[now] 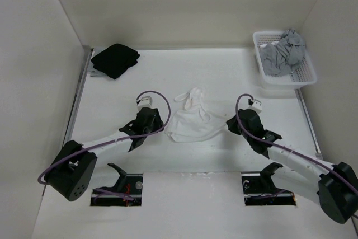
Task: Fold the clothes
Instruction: Flatten the tank top out
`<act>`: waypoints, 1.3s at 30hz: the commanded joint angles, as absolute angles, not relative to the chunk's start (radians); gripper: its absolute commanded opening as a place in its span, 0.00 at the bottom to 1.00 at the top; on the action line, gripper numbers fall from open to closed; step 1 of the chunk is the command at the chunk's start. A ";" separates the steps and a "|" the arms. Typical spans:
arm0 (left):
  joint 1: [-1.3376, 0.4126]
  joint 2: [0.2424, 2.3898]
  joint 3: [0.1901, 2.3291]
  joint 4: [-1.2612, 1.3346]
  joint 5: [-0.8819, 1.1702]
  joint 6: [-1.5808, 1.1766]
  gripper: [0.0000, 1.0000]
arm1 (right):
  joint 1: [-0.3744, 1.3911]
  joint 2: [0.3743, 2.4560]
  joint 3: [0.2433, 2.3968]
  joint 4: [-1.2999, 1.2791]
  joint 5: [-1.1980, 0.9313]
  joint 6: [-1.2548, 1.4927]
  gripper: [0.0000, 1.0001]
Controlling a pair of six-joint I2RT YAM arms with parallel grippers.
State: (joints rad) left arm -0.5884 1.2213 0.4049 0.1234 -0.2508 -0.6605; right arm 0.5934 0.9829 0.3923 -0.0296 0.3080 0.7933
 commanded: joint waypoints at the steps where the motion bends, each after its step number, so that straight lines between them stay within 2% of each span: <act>1: -0.611 1.252 0.405 0.113 -0.227 -0.655 0.42 | 0.519 0.956 0.348 0.093 0.184 0.851 0.08; 8: -0.691 1.267 0.399 0.196 -0.120 -0.698 0.45 | 0.499 0.966 0.330 0.140 0.161 0.845 0.08; 13: -0.742 1.288 0.397 0.187 -0.094 -0.692 0.32 | 0.502 0.982 0.325 0.176 0.161 0.839 0.07; 14: -0.742 1.304 0.403 0.183 -0.100 -0.693 0.19 | 0.502 0.985 0.330 0.189 0.164 0.839 0.07; 16: -0.731 1.287 0.420 0.179 -0.101 -0.699 0.10 | 0.507 0.991 0.343 0.204 0.161 0.838 0.07; 19: -0.702 1.226 0.491 0.176 -0.110 -0.690 0.05 | 0.510 1.002 0.405 0.207 0.153 0.825 0.05; 21: -0.632 1.197 0.627 0.147 -0.106 -0.666 0.04 | 0.510 1.021 0.519 0.207 0.118 0.795 0.05; 22: -0.552 1.192 0.767 0.097 -0.110 -0.655 0.02 | 0.496 1.052 0.687 0.193 0.080 0.758 0.04; 26: -0.398 1.103 0.989 0.077 -0.100 -0.736 0.01 | 0.488 1.074 1.007 0.124 0.044 0.718 0.03; 29: -0.377 1.019 1.049 0.074 -0.115 -0.736 0.01 | 0.505 1.040 1.101 0.110 0.058 0.695 0.03; 32: -0.415 0.904 1.002 0.071 -0.185 -0.706 0.02 | 0.554 0.963 1.036 0.115 0.090 0.701 0.03; 34: -0.449 0.827 0.899 0.034 -0.233 -0.683 0.04 | 0.593 0.884 0.886 0.110 0.123 0.718 0.03; 35: -0.464 0.774 0.800 -0.021 -0.244 -0.681 0.06 | 0.607 0.840 0.744 0.110 0.121 0.765 0.03; 36: -0.467 0.756 0.763 -0.037 -0.244 -0.684 0.06 | 0.608 0.831 0.711 0.113 0.118 0.775 0.03; 37: -0.466 0.683 0.611 -0.081 -0.248 -0.704 0.08 | 0.631 0.813 0.533 0.141 0.109 0.835 0.04; 39: -0.456 0.626 0.478 -0.127 -0.238 -0.765 0.08 | 0.646 0.801 0.415 0.169 0.113 0.888 0.04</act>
State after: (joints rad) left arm -0.4606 0.6884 0.7349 0.0822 -0.2150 -0.7063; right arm 0.6117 0.7986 0.6647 0.2050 0.1001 0.7727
